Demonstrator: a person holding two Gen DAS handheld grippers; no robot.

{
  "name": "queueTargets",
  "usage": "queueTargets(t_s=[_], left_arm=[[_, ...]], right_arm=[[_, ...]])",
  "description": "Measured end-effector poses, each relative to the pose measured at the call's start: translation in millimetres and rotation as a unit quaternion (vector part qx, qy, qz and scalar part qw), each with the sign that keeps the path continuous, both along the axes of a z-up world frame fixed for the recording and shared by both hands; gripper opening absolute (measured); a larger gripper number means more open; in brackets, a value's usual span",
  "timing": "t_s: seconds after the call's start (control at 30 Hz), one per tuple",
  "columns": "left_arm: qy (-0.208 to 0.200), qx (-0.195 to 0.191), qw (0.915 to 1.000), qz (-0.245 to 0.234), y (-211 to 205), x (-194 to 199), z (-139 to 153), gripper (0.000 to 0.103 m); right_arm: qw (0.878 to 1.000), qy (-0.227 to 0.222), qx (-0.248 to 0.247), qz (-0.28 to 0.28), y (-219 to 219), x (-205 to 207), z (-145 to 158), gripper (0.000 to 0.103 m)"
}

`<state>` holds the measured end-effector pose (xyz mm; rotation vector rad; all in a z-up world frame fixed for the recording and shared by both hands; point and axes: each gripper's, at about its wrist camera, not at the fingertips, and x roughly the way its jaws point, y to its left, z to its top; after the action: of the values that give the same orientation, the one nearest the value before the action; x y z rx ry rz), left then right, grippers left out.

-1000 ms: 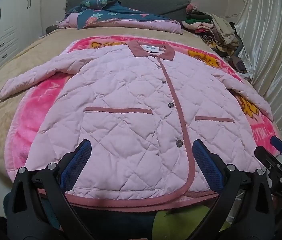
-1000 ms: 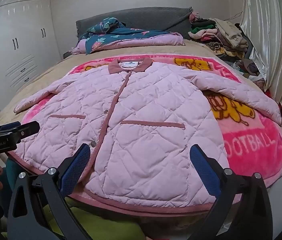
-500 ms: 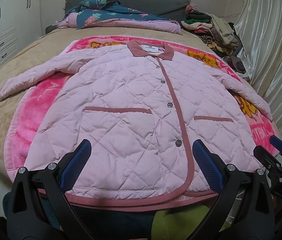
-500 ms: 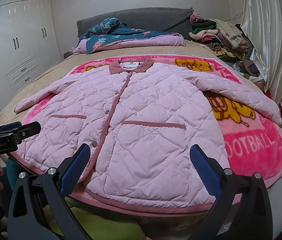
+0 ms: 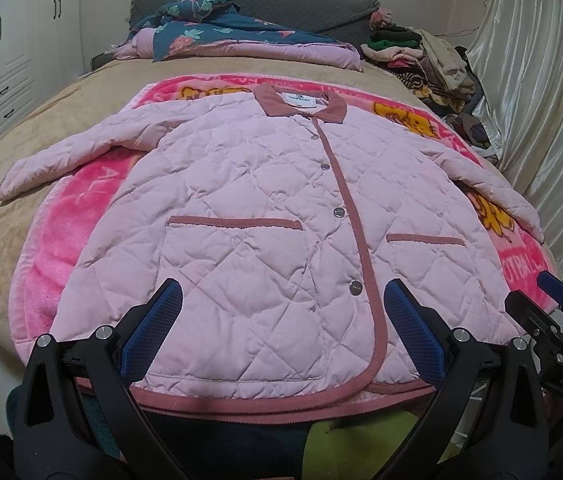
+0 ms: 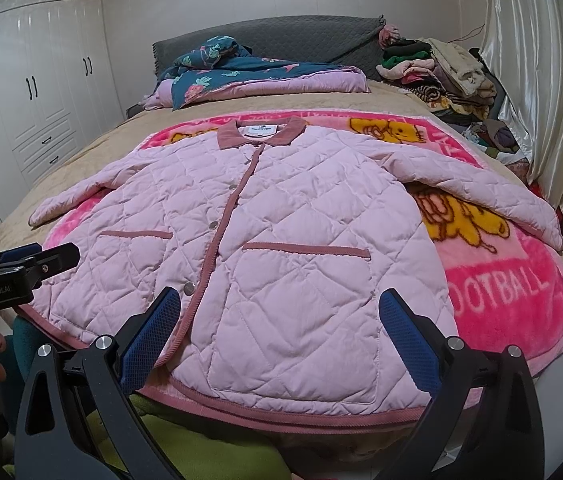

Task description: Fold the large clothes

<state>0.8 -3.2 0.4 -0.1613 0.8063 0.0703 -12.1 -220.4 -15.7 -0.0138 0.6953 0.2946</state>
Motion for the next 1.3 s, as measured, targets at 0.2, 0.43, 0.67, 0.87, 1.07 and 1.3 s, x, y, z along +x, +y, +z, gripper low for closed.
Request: queueTargets(t_s=[0.2,0.43,0.67,0.87,1.07,1.3], left_arm=[[0.000,0.001,1.0000,0.000,-5.1,-1.0,4.0,0.095],[-0.001,0.000,1.0000,0.000,-6.4,-0.8,4.4,0.095],[-0.001,0.000,1.0000,0.000,-4.1,-1.6,3.2,0.095],[0.000,-0.001,1.0000,0.002,-6.5,0.2,4.9,0.095],[-0.003,0.003,1.0000,0.005,-7.9,2.3,12.7,0.095],[-0.007,0.005,0.9999,0.008,0.7,22.4,19.5,0.095]], right_arm=[[1.000,0.002,0.001,0.000,0.9,-0.5,0.1,0.099],[1.000,0.000,0.001,0.000,2.1,-1.1,-0.2,0.099],[1.000,0.000,0.000,0.002,2.2,-1.2,0.1,0.099],[1.000,0.001,0.000,0.006,4.0,1.8,-0.4,0.099],[1.000,0.004,0.001,0.009,5.4,8.6,0.2,0.099],[1.000,0.009,0.004,0.013,5.0,24.2,3.7,0.099]])
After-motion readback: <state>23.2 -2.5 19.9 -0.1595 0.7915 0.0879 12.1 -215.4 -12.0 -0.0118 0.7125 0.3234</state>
